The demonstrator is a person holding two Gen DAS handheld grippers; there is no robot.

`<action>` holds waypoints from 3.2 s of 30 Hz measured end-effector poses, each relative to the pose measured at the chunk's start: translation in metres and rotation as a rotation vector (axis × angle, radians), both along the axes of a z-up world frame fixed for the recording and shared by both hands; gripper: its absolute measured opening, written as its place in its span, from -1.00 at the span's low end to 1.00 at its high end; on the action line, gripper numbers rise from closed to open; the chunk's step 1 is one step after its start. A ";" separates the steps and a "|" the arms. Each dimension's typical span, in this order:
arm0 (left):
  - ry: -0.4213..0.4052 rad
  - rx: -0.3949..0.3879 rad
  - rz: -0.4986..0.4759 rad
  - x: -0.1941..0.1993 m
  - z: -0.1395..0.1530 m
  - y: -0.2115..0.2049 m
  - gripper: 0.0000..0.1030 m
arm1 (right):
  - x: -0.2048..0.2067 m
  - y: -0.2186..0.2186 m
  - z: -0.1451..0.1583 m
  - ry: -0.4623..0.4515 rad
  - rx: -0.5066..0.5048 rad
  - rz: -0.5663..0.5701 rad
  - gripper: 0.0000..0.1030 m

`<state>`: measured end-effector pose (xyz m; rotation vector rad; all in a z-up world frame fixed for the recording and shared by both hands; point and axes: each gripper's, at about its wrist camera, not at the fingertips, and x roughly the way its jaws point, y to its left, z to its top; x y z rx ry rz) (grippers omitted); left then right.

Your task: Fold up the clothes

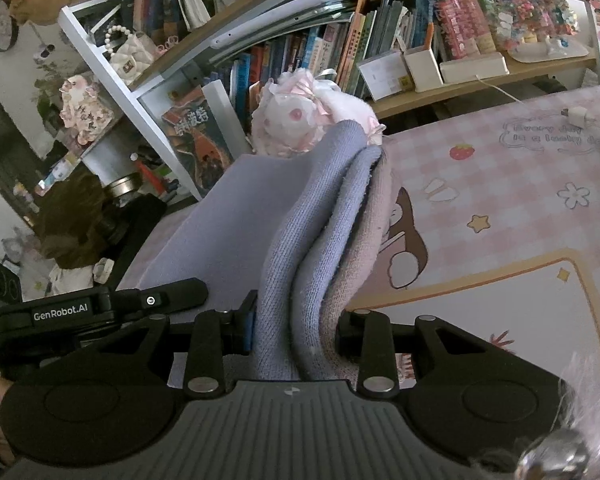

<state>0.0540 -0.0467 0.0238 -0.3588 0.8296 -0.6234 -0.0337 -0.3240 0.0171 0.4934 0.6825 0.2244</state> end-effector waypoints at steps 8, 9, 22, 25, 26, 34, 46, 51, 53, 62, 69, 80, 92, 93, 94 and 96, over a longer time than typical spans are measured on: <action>0.005 -0.020 -0.044 0.017 -0.001 0.044 -0.08 | 0.004 0.053 0.006 0.001 -0.023 -0.043 -0.41; 0.006 -0.022 -0.047 0.019 -0.001 0.050 -0.08 | 0.005 0.060 0.006 0.001 -0.026 -0.046 -0.41; 0.026 -0.044 -0.023 0.055 -0.014 0.127 -0.08 | 0.042 0.141 0.003 0.008 -0.045 -0.031 -0.41; 0.029 -0.045 -0.006 0.069 -0.019 0.138 -0.08 | 0.060 0.154 0.000 0.012 -0.044 -0.012 -0.41; 0.029 -0.045 -0.002 0.074 -0.021 0.141 -0.08 | 0.066 0.157 -0.001 0.012 -0.047 -0.005 -0.41; 0.049 -0.041 0.021 0.126 -0.042 0.142 -0.08 | 0.126 0.168 -0.014 0.020 -0.081 0.034 -0.41; 0.073 -0.007 0.079 0.183 -0.080 0.117 -0.08 | 0.208 0.144 -0.054 0.065 -0.079 0.065 -0.40; 0.086 0.000 0.093 0.199 -0.088 0.112 -0.06 | 0.230 0.134 -0.070 0.065 -0.050 0.060 -0.38; 0.088 0.002 0.097 0.203 -0.090 0.110 -0.05 | 0.237 0.129 -0.074 0.066 -0.038 0.059 -0.37; 0.104 0.006 0.117 0.206 -0.095 0.105 0.06 | 0.251 0.115 -0.085 0.091 0.014 0.044 -0.23; 0.045 0.051 0.138 0.191 -0.079 0.107 0.17 | 0.242 0.113 -0.081 0.125 -0.014 -0.048 0.39; -0.112 0.170 0.154 0.141 -0.047 0.105 0.49 | 0.188 0.120 -0.050 0.039 -0.156 -0.137 0.52; -0.116 0.365 0.143 0.086 -0.052 0.104 0.60 | 0.118 0.161 -0.047 0.010 -0.402 -0.156 0.68; -0.113 0.372 0.142 0.082 -0.053 0.105 0.60 | 0.113 0.164 -0.048 0.012 -0.406 -0.160 0.70; -0.111 0.379 0.143 0.078 -0.054 0.107 0.61 | 0.108 0.166 -0.048 0.015 -0.408 -0.164 0.72; -0.113 0.395 0.151 0.070 -0.055 0.109 0.65 | 0.100 0.171 -0.050 0.022 -0.408 -0.170 0.74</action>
